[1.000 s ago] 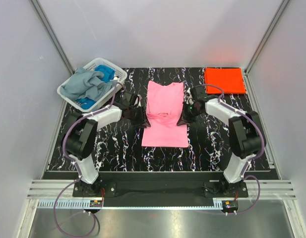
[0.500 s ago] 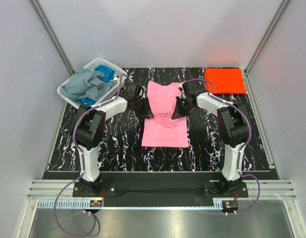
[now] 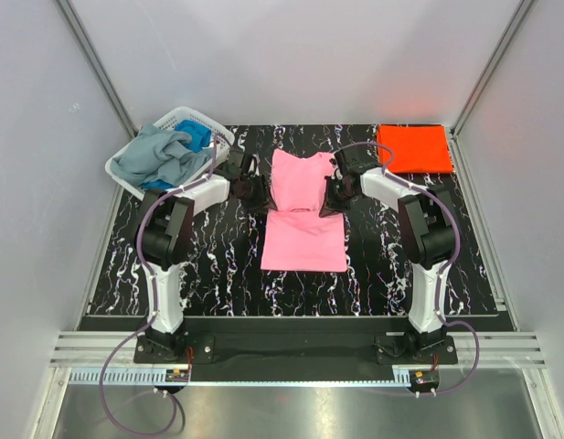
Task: Fold and stack the t-shirts
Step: Fold the tshirt
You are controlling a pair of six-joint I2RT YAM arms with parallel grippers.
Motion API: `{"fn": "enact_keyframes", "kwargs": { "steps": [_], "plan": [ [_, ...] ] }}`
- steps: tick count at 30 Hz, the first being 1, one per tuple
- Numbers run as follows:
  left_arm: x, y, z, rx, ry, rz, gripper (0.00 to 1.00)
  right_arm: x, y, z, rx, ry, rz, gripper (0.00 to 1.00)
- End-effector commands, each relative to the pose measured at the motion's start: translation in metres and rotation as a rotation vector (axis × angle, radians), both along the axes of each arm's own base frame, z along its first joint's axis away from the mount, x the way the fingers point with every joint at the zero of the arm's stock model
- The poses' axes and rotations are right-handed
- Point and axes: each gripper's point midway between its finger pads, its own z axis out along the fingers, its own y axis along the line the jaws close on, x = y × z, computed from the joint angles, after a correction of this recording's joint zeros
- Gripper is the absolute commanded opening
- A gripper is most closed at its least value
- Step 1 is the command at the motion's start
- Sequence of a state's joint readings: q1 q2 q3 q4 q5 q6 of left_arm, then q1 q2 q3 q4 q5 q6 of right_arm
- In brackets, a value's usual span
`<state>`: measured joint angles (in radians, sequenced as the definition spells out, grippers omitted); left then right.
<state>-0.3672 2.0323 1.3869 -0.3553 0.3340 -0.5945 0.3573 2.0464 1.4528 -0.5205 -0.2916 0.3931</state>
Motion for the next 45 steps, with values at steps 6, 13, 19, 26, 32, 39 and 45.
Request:
{"fn": "enact_keyframes", "kwargs": {
  "steps": [6, 13, 19, 26, 32, 39, 45],
  "plan": [
    [0.017, 0.007, 0.054, 0.008, -0.167, -0.005, 0.44, 0.016, -0.002, 0.026, -0.007, -0.068, -0.001, 0.0],
    [-0.011, 0.009, 0.066, 0.015, -0.166, 0.01, 0.4, 0.001, 0.02, 0.053, 0.056, -0.098, 0.009, 0.0],
    [-0.038, 0.0, 0.061, -0.006, -0.114, 0.008, 0.38, -0.014, 0.047, 0.052, 0.12, -0.082, 0.06, 0.0],
    [-0.065, -0.002, 0.035, -0.021, -0.053, 0.031, 0.35, -0.017, 0.07, 0.03, 0.17, -0.032, 0.118, 0.0],
    [-0.087, 0.004, 0.0, 0.033, 0.005, 0.035, 0.34, 0.009, 0.06, 0.005, 0.113, -0.029, 0.077, 0.0],
    [-0.104, 0.021, -0.034, 0.117, 0.078, 0.054, 0.34, 0.026, 0.053, 0.011, 0.17, -0.058, 0.057, 0.0],
    [-0.102, 0.029, -0.029, 0.166, 0.066, 0.07, 0.34, 0.026, 0.056, 0.042, 0.205, -0.104, 0.067, 0.01]
  ]
}}
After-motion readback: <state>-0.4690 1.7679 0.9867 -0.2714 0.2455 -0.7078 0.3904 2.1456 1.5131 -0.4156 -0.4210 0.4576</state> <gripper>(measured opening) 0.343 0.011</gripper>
